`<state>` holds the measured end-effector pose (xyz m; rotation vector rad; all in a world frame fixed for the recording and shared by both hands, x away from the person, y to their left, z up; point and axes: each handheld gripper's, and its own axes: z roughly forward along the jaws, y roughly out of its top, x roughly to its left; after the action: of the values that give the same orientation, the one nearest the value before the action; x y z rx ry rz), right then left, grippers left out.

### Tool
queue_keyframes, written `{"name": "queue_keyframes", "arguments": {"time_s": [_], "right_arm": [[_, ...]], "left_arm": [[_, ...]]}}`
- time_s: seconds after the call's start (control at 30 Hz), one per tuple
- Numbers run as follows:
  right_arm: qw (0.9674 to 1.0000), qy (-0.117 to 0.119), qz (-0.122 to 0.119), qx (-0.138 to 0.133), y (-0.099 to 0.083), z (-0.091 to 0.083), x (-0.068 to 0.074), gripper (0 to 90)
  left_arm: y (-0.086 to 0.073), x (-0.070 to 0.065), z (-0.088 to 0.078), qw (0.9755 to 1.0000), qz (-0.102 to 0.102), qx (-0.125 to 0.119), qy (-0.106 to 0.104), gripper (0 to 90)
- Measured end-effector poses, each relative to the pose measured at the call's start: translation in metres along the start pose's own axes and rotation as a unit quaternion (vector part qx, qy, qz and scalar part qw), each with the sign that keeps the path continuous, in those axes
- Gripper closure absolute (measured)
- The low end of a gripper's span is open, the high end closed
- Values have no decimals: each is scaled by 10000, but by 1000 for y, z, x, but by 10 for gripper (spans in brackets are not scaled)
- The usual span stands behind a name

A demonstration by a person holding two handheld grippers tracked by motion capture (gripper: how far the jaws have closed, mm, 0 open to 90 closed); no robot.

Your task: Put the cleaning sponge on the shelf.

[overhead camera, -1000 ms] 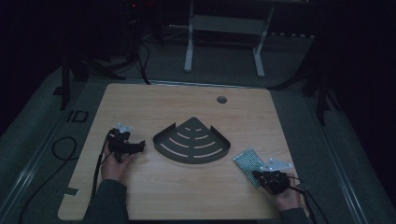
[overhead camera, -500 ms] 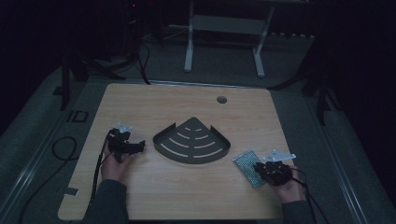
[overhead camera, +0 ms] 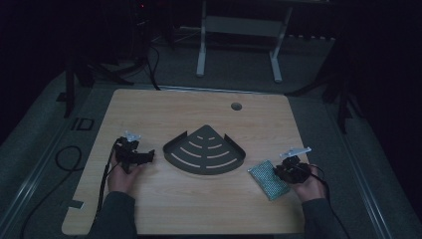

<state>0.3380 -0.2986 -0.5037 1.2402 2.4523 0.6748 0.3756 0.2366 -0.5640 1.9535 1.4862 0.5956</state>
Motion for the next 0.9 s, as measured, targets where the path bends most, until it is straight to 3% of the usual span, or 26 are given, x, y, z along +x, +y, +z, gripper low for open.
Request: {"name": "queue_keyframes", "arguments": {"time_s": [0.53,0.9], "right_arm": [[9986,163,90,493,6,9,-15,762],[9960,442,202,745,5,14,-24,757]], "left_arm": [[0,0,0,10000,-1,0,0,79],[0,0,0,10000,-2,-1,-1,79]]}}
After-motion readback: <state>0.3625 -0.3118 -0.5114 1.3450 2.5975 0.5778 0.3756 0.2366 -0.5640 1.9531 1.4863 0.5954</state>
